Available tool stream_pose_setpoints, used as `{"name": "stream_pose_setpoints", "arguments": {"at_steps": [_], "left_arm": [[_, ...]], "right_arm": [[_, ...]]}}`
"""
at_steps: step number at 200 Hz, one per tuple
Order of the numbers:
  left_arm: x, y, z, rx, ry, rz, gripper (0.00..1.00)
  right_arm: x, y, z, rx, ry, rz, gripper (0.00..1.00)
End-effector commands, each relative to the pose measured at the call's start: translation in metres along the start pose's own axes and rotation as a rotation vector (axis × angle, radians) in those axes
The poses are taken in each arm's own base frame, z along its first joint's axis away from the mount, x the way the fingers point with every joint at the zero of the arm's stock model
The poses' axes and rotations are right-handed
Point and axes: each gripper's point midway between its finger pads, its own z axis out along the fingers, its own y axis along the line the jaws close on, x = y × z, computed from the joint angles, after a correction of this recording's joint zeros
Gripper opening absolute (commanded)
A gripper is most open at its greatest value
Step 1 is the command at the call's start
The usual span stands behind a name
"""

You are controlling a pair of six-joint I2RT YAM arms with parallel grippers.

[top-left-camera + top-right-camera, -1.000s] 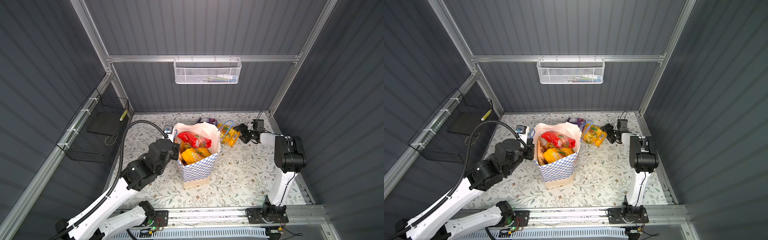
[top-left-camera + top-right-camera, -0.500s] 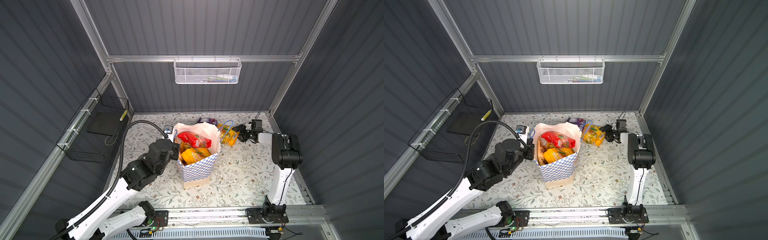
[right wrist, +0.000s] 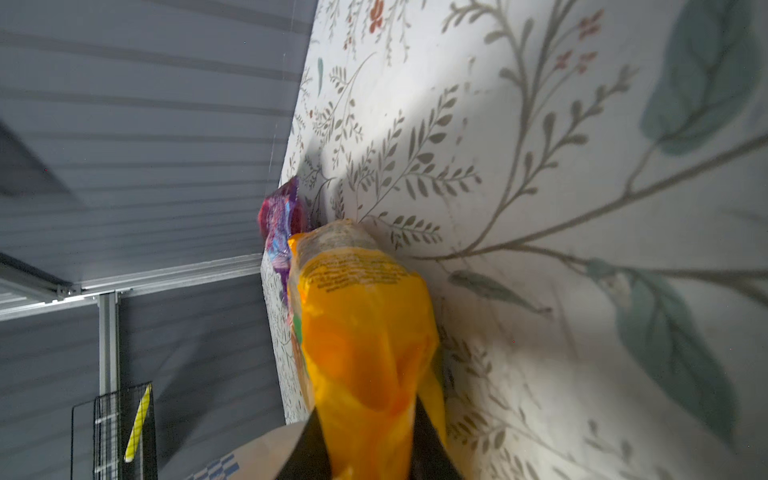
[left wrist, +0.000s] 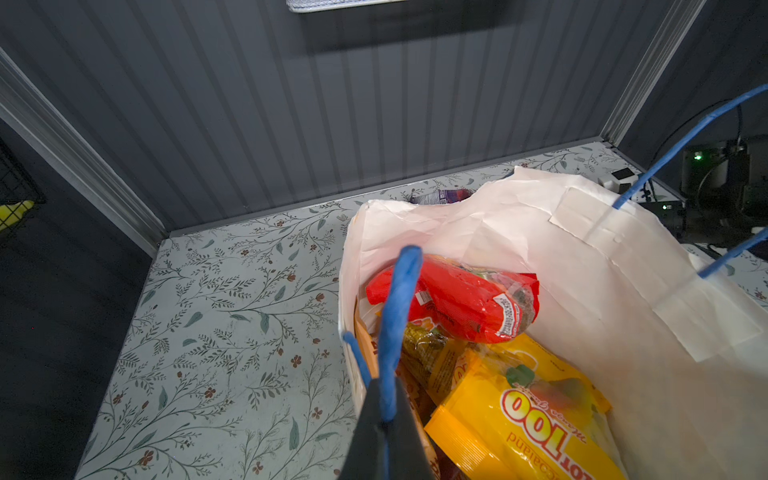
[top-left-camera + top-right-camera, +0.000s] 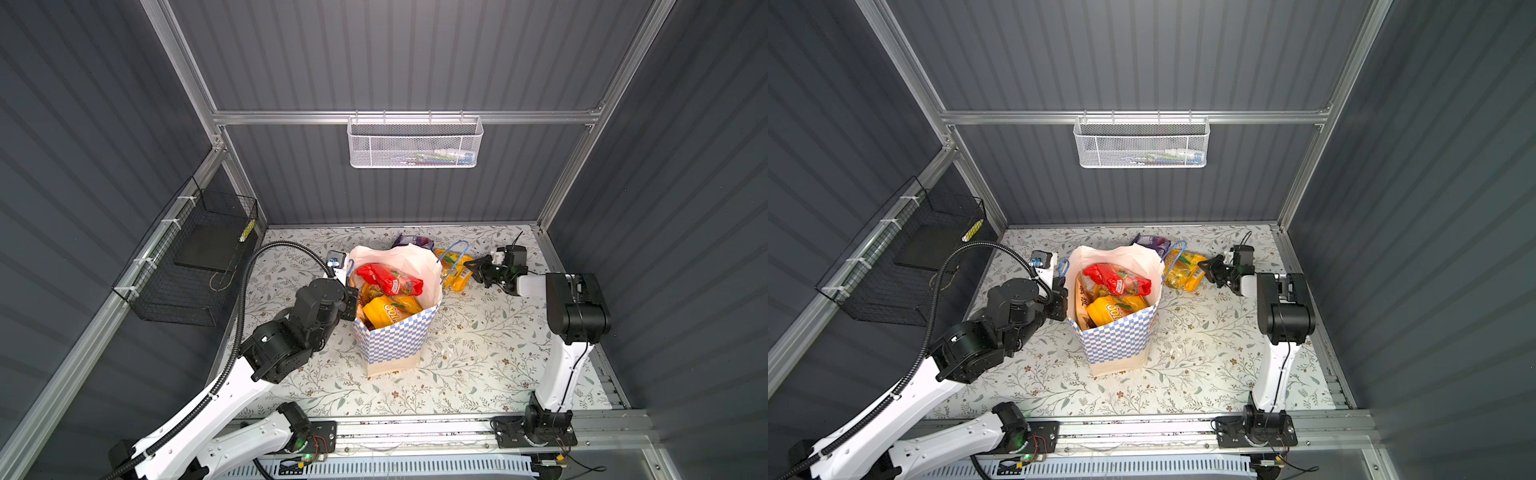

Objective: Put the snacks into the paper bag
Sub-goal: 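Lift the yellow gummy bag with the right gripper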

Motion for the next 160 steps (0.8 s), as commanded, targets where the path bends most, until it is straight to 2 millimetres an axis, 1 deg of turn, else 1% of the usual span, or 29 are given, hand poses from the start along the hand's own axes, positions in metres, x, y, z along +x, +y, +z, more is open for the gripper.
{"name": "stream_pose_setpoints", "arguments": {"at_steps": [1,17,47,63,96,113,160], "left_arm": [[-0.012,0.006,-0.007,-0.009,-0.041,-0.003,0.0],[-0.011,0.006,-0.007,-0.012,-0.039,-0.001,0.0],[-0.012,0.007,-0.007,-0.015,-0.043,-0.002,0.0],[-0.012,0.007,-0.007,-0.016,-0.043,-0.003,0.0],[-0.013,0.007,-0.008,-0.017,-0.047,-0.002,0.0],[-0.012,0.008,-0.008,-0.019,-0.045,-0.001,0.0],[-0.012,0.007,-0.007,-0.019,-0.044,0.003,0.0]], "right_arm": [[0.0,0.036,-0.013,-0.093,-0.019,-0.077,0.16],[0.003,0.039,-0.018,-0.098,-0.017,-0.079,0.09],[0.004,0.045,-0.026,-0.11,-0.035,-0.087,0.0],[0.005,0.05,-0.031,-0.123,-0.042,-0.086,0.0],[0.008,0.067,-0.043,-0.156,-0.055,-0.103,0.0],[0.009,0.077,-0.054,-0.17,-0.07,-0.117,0.0],[0.013,0.093,-0.082,-0.156,-0.132,-0.142,0.0]]}}
